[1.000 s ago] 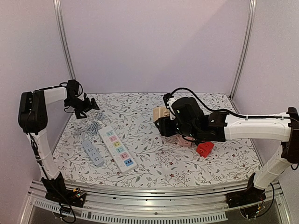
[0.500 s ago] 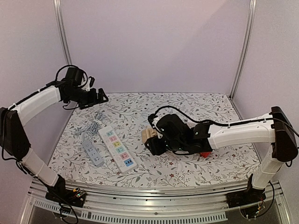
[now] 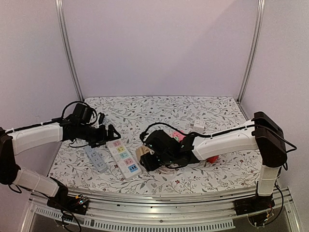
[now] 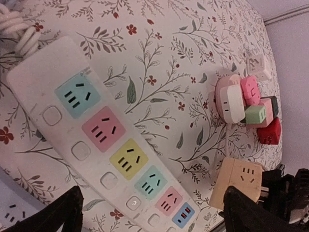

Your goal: Pull the plug off the socket

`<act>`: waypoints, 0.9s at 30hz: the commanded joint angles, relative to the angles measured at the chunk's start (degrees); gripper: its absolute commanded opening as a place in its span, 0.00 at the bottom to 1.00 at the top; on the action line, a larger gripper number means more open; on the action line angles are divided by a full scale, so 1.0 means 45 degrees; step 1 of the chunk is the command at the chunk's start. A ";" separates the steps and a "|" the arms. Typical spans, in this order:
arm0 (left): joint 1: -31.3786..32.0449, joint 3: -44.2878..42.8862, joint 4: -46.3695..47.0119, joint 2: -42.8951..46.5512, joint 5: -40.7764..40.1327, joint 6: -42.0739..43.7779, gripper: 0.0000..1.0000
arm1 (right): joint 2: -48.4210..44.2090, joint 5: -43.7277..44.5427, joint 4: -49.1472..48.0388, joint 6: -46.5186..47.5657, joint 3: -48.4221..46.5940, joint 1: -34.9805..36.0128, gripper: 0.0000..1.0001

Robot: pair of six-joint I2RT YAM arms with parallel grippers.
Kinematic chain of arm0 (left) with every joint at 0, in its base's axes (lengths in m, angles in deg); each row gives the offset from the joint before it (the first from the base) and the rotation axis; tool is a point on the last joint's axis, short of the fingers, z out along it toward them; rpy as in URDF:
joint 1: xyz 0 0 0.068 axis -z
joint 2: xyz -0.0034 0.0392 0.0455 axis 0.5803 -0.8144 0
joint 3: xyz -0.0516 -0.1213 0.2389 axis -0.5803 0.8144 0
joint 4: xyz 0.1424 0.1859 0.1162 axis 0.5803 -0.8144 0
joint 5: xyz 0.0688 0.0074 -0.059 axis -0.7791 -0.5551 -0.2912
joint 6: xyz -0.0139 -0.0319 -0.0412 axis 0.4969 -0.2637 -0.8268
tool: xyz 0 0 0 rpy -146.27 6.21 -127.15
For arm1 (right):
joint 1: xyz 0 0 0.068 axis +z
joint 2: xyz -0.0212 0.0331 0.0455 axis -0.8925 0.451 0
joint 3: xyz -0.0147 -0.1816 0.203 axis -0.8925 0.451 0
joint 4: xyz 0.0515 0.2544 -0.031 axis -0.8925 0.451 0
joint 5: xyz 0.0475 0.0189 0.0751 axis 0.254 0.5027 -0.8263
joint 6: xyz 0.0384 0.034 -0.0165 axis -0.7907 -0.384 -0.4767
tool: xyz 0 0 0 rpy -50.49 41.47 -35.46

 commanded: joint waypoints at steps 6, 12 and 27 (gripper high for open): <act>0.1365 0.0405 0.1287 0.0514 0.0352 0.0422 1.00 | 0.0197 0.0136 -0.0441 -0.0090 -0.0415 0.0073 0.69; 0.2248 0.0386 0.1699 0.0697 0.0517 0.1081 1.00 | -0.0295 0.0453 -0.0460 -0.0027 -0.0055 0.0075 0.94; 0.5532 -0.0007 0.2229 -0.0773 -0.0332 0.2848 0.99 | -0.4459 0.2194 -0.1347 -0.1093 0.3577 -0.1338 0.99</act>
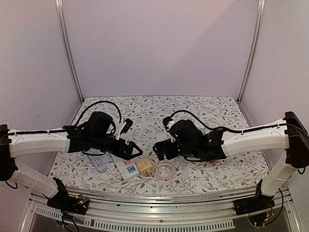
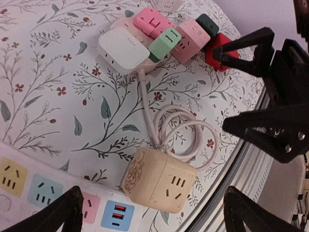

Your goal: Pull the plug off the socket

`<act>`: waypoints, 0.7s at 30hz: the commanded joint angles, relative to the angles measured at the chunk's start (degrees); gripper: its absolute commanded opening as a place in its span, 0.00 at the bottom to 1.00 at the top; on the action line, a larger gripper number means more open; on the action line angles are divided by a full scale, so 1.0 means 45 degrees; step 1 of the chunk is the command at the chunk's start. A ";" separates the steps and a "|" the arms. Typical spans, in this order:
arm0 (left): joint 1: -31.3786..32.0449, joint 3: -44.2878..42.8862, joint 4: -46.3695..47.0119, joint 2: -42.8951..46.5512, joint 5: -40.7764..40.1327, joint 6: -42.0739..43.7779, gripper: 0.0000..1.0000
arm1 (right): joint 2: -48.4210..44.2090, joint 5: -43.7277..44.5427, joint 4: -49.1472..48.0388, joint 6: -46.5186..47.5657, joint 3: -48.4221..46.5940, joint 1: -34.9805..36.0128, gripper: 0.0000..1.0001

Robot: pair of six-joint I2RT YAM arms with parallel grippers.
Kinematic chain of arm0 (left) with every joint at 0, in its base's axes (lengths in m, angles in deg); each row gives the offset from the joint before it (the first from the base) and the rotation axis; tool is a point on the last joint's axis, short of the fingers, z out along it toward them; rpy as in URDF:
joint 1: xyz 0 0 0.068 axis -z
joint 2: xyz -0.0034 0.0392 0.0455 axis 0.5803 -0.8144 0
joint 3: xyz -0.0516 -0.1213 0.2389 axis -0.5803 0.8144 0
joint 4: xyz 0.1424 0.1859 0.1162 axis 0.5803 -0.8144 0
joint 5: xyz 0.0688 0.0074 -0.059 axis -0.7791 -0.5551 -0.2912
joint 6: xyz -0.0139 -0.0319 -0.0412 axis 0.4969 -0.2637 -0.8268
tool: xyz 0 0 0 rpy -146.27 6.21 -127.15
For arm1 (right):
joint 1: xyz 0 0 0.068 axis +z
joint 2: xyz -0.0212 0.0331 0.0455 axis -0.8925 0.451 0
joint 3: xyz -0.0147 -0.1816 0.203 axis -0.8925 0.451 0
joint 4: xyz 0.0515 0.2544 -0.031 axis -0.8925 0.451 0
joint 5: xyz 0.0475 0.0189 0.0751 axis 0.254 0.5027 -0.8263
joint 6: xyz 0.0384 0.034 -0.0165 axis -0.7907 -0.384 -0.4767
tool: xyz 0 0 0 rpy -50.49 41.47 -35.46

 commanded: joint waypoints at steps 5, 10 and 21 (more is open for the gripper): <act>0.1926 -0.1372 -0.0775 -0.2839 -0.2023 0.0407 1.00 | -0.1491 0.0921 -0.0392 -0.0469 0.1224 -0.0736 0.99; 0.2090 -0.2204 -0.1263 -0.4312 -0.3082 0.0033 0.99 | -0.1664 0.0917 -0.0451 -0.0580 0.1402 -0.0751 0.99; 0.2379 -0.2499 -0.1281 -0.4640 -0.3027 0.0171 0.81 | -0.1698 0.1019 -0.0558 -0.0741 0.1669 -0.0751 0.99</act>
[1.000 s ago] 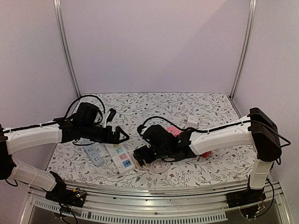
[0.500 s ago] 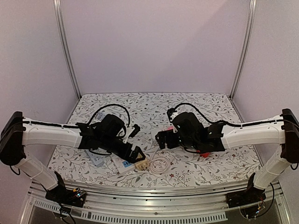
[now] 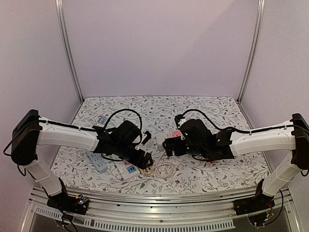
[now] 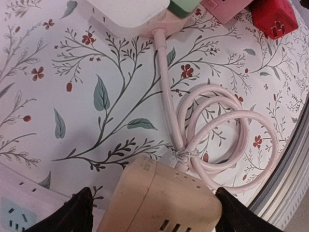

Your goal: Pull the plug off the socket

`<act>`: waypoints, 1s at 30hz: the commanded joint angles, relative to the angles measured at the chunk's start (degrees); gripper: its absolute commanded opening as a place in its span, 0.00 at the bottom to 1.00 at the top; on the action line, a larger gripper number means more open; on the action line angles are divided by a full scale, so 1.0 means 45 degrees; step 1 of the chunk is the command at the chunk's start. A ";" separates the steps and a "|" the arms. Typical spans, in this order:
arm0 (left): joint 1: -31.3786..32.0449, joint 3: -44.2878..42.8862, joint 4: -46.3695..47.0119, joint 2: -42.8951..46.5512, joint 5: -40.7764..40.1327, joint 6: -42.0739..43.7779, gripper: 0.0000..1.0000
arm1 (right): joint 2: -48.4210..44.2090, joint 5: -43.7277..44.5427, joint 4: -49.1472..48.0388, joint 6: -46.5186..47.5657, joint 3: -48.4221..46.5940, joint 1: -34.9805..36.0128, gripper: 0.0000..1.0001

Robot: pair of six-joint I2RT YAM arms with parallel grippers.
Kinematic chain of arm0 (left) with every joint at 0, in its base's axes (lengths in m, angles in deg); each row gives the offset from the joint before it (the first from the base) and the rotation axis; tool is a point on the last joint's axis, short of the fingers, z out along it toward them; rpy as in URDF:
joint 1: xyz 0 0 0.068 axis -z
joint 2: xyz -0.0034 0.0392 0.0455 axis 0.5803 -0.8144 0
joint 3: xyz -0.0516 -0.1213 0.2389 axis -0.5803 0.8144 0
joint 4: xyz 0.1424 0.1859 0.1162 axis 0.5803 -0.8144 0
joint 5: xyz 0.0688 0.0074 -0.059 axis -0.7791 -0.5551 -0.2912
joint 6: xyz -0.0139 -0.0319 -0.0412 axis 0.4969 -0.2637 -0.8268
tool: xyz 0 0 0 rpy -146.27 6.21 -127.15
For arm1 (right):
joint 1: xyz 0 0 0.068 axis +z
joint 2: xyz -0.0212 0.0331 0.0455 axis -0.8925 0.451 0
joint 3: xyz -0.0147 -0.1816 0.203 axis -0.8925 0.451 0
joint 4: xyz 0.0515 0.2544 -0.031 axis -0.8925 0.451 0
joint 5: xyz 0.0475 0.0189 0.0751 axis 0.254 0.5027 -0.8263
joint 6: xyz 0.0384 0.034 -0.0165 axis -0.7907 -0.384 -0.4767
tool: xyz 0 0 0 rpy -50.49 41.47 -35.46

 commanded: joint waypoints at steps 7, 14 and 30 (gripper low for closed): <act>0.0320 0.0010 -0.0476 -0.0011 -0.0256 -0.0168 0.55 | -0.0339 0.0398 -0.0212 -0.0170 0.0134 0.0033 0.99; 0.0444 0.0583 -0.0034 0.1415 -0.0804 -0.0355 0.45 | -0.0570 0.0028 -0.0163 -0.0111 0.0048 0.0027 0.99; -0.0359 -0.1770 -0.3439 0.3533 -0.0231 -0.0302 0.33 | -0.1859 -0.1650 0.0029 0.1486 -0.0479 0.0525 0.99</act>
